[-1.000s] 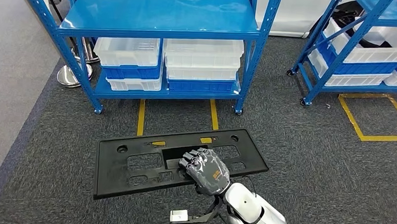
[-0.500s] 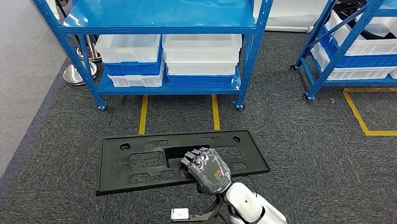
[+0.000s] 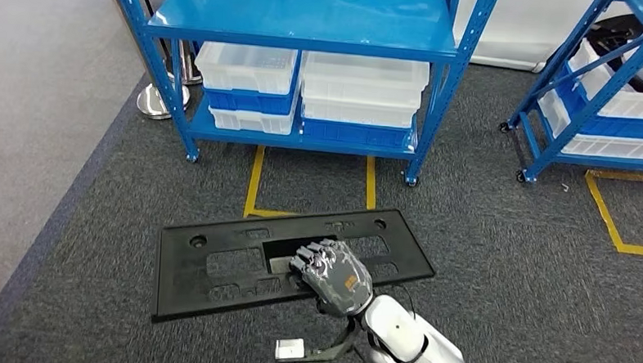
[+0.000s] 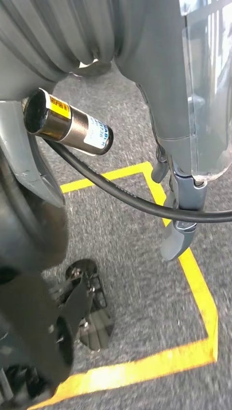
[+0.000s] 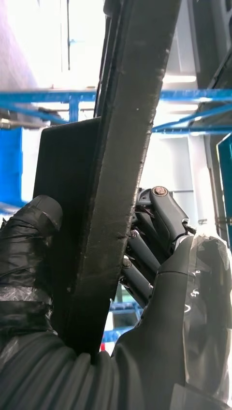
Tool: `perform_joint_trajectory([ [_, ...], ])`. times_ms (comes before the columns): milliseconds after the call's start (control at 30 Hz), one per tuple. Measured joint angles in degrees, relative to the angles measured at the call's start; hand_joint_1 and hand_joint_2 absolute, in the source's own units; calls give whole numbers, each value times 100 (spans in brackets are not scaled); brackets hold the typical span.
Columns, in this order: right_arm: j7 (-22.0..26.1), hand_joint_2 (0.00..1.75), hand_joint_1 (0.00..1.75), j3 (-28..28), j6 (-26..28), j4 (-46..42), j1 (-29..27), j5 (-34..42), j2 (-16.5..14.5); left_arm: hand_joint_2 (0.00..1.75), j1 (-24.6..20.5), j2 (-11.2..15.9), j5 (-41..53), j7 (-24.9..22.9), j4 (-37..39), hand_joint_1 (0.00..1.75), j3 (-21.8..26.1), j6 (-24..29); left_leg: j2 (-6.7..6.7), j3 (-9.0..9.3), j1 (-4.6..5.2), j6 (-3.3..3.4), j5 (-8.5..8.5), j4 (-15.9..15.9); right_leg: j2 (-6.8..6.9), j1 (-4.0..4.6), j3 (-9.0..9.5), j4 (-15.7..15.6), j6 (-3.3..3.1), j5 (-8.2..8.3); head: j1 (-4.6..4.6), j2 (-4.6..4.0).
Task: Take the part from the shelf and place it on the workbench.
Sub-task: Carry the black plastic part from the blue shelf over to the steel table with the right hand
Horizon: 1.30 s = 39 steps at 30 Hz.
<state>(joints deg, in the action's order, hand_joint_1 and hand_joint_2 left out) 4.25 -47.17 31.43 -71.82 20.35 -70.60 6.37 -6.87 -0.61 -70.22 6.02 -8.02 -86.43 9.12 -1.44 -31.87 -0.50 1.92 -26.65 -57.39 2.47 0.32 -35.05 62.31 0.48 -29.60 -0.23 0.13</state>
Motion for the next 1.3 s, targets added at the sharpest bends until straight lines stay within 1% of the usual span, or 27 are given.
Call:
perform_joint_trajectory([
  [67, 4, 175, 166, 4, 0, -14, -13, 1, 15, 175, -11, -3, -4, 11, 0, 0, -1, -1, 89, -46, -8, 30, 32, 1, -186, -43, -305, 703, 45, -395, 0, 0],
  [100, 6, 175, 166, 5, 0, -16, -24, 1, 25, 175, -13, -3, -7, 15, 0, 0, -1, -1, 147, -68, -10, 33, 41, -6, -210, -59, -452, 1042, 61, -529, 0, 0],
  [133, 7, 175, 166, 5, 0, -16, -35, 1, 32, 175, -9, -3, -9, 16, 0, 0, -1, -1, 205, -85, -11, 31, 49, -17, -216, -74, -526, 1225, 73, -558, 0, 0],
  [167, 7, 175, 166, 5, 1, -16, -41, 1, 37, 175, -3, -4, -10, 15, 0, 0, -1, -1, 268, -97, -14, 24, 53, -32, -222, -89, -487, 1179, 81, -466, -1, 0],
  [200, 8, 175, 166, 5, 2, -19, -43, 1, 39, 175, 2, -5, -11, 13, 0, 0, -2, -4, 330, -103, -19, 14, 53, -50, -240, -105, -341, 911, 85, -285, 0, 0],
  [267, 8, 175, 166, 7, 6, -28, -40, 1, 43, 175, -3, -9, -17, 4, 0, 0, -3, -8, 447, -129, -21, -30, 41, -100, -400, -141, 46, 146, 81, 40, 1, 0],
  [333, 8, 175, 166, 10, 11, -41, -39, -1, 50, 175, -14, -10, -26, -8, 0, 0, -8, -9, 544, -186, -15, -108, 52, -133, -546, -152, 211, -235, 57, 120, 0, 0],
  [400, 8, 175, 166, 13, 15, -53, -37, -9, 56, 175, -6, -8, -33, -14, 0, 0, -18, -9, 629, -231, -23, -188, 88, -122, -515, -144, 199, -262, 0, 125, -3, 0],
  [467, 8, 175, 166, 15, 17, -74, -30, -16, 56, 175, 9, 0, -34, -16, 1, 0, -31, -9, 536, -299, -28, -244, 10, -229, -415, -153, 206, -302, -86, 158, -8, 0],
  [500, 8, 175, 166, 16, 17, -89, -26, -18, 56, 175, 7, 4, -34, -18, 2, 0, -36, -9, 437, -391, -27, -265, -115, -427, -357, -160, 211, -323, -127, 172, -11, 0],
  [533, 8, 175, 166, 18, 17, -100, -25, -18, 58, 175, 1, 7, -34, -18, 2, 0, -38, -9, 321, -529, -27, -281, -288, -731, -294, -150, 212, -331, -153, 178, -15, 0],
  [600, 8, 175, 166, 20, 17, -110, -28, -21, 70, 175, -11, 7, -33, -14, 2, 0, -43, -11, 224, -857, -29, -306, -611, -1453, -167, -120, 201, -329, -179, 175, -19, 0],
  [633, 9, 175, 166, 20, 17, -111, -30, -26, 77, 175, -11, 7, -32, -11, 2, 0, -46, -13, 209, -950, -30, -309, -665, -1670, -104, -106, 199, -326, -183, 173, -19, 0],
  [667, 9, 175, 166, 20, 18, -113, -30, -31, 84, 175, -7, 8, -29, -7, 2, 0, -49, -15, 195, -948, -29, -303, -622, -1697, -47, -93, 199, -324, -187, 171, -19, 0],
  [700, 10, 175, 166, 20, 19, -120, -30, -35, 87, 175, -4, 8, -27, -3, 2, 0, -50, -16, 170, -827, -26, -284, -476, -1487, 6, -82, 203, -323, -188, 168, -19, 0],
  [733, 10, 175, 166, 20, 21, -130, -30, -37, 89, 175, -3, 9, -22, 2, 2, 0, -51, -17, 110, -617, -17, -253, -281, -1104, 56, -71, 212, -323, -186, 165, -19, 0],
  [800, 9, 175, 166, 21, 25, -157, -28, -37, 92, 175, -20, 15, -12, 12, 2, 0, -55, -18, -122, -230, 41, -174, -44, -364, 150, -33, 219, -317, -167, 153, -18, 0],
  [867, 9, 175, 166, 22, 27, -172, -29, -37, 97, 175, -34, 19, -8, 22, 2, 0, -67, -18, -221, -131, 93, -119, -24, -115, 242, -7, 217, -317, -130, 152, -17, 0],
  [933, 9, 175, 166, 22, 28, -186, -27, -37, 101, 175, -25, 16, -8, 26, 2, 0, -82, -19, -106, -140, 73, -71, 23, -76, 299, -8, 229, -318, -78, 143, -17, 0],
  [1000, 10, 175, 166, 24, 34, -207, -24, -37, 107, 175, -20, 9, -8, 26, 2, 0, -89, -19, -7, -130, 30, -7, 79, -17, 122, -21, 157, -121, -19, -23, -15, 0],
  [1067, 10, 175, 166, 31, 43, -214, -37, -37, 123, 175, -33, 5, -8, 26, 2, 0, -92, -20, 94, -144, 12, 36, 113, 2, -135, -49, -115, 489, 21, -377, -11, 0],
  [1100, 10, 175, 166, 35, 46, -212, -51, -38, 135, 175, -37, 5, -8, 25, 2, 0, -92, -20, 153, -158, 12, 46, 119, -4, -193, -61, -286, 860, 34, -534, -10, 0],
  [1133, 10, 175, 166, 39, 49, -209, -66, -39, 147, 175, -36, 5, -9, 22, 2, 0, -93, -22, 219, -168, 11, 48, 123, -14, -215, -72, -413, 1130, 46, -609, -10, 0],
  [1167, 10, 175, 166, 43, 50, -207, -78, -41, 156, 175, -29, 5, -10, 15, 2, 0, -93, -25, 287, -175, 10, 47, 123, -29, -223, -83, -455, 1215, 56, -574, -10, 0],
  [1200, 10, 175, 166, 48, 52, -207, -84, -45, 160, 175, -22, 5, -11, 4, 2, 0, -93, -30, 354, -180, 7, 39, 120, -48, -234, -95, -392, 1079, 61, -434, -10, 0],
  [1267, 9, 175, 166, 57, 55, -214, -84, -58, 162, 175, -16, 4, -18, -20, 2, 0, -95, -44, 478, -188, -1, 8, 102, -97, -358, -132, -50, 373, 58, -55, -10, 0],
  [1300, 9, 175, 166, 62, 56, -220, -84, -67, 163, 175, -21, 4, -22, -30, 2, 0, -97, -52, 538, -207, 1, -22, 94, -128, -455, -144, 96, 54, 51, 59, -10, 0],
])
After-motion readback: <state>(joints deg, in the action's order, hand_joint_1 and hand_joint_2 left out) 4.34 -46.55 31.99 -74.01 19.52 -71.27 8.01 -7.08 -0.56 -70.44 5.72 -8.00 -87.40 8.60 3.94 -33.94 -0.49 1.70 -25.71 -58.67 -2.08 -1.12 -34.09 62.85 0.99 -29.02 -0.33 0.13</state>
